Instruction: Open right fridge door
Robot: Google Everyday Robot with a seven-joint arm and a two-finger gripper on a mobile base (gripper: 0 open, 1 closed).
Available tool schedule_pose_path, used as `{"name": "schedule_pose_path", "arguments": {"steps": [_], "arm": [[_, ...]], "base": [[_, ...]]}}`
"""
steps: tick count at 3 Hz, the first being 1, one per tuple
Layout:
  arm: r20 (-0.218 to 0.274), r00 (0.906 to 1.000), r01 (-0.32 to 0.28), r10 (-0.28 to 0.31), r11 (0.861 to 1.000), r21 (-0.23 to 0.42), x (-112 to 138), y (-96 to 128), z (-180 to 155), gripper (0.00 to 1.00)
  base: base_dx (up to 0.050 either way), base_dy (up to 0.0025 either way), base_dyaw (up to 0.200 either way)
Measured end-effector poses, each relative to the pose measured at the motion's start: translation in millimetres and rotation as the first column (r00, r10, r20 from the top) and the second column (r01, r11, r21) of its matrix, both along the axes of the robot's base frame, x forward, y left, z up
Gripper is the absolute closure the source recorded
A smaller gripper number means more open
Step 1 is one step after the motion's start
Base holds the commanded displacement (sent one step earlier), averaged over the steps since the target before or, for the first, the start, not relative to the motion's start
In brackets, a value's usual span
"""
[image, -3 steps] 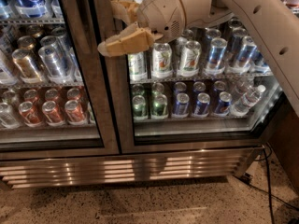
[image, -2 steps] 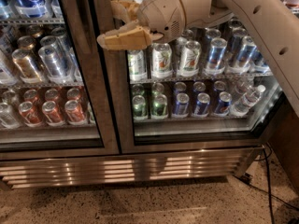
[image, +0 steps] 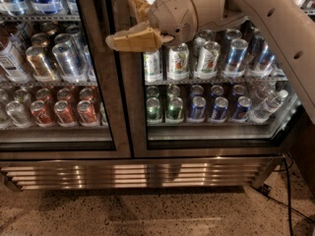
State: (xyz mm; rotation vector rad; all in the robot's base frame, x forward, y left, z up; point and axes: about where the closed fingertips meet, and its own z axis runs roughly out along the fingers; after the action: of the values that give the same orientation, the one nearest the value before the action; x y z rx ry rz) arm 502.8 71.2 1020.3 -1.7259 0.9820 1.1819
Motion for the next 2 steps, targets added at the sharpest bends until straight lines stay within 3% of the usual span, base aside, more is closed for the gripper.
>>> {"name": "schedule_pose_path", "arguments": {"steps": [1,2], "arm": [[0.0,1.0,0.0,0.0,1.0,0.0,0.0,0.1,0.0,1.0],[0.0,1.0,0.0,0.0,1.0,0.0,0.0,0.1,0.0,1.0]], "base": [[0.0,-0.00003,0.196],[0.047,0.0,0.0]]}}
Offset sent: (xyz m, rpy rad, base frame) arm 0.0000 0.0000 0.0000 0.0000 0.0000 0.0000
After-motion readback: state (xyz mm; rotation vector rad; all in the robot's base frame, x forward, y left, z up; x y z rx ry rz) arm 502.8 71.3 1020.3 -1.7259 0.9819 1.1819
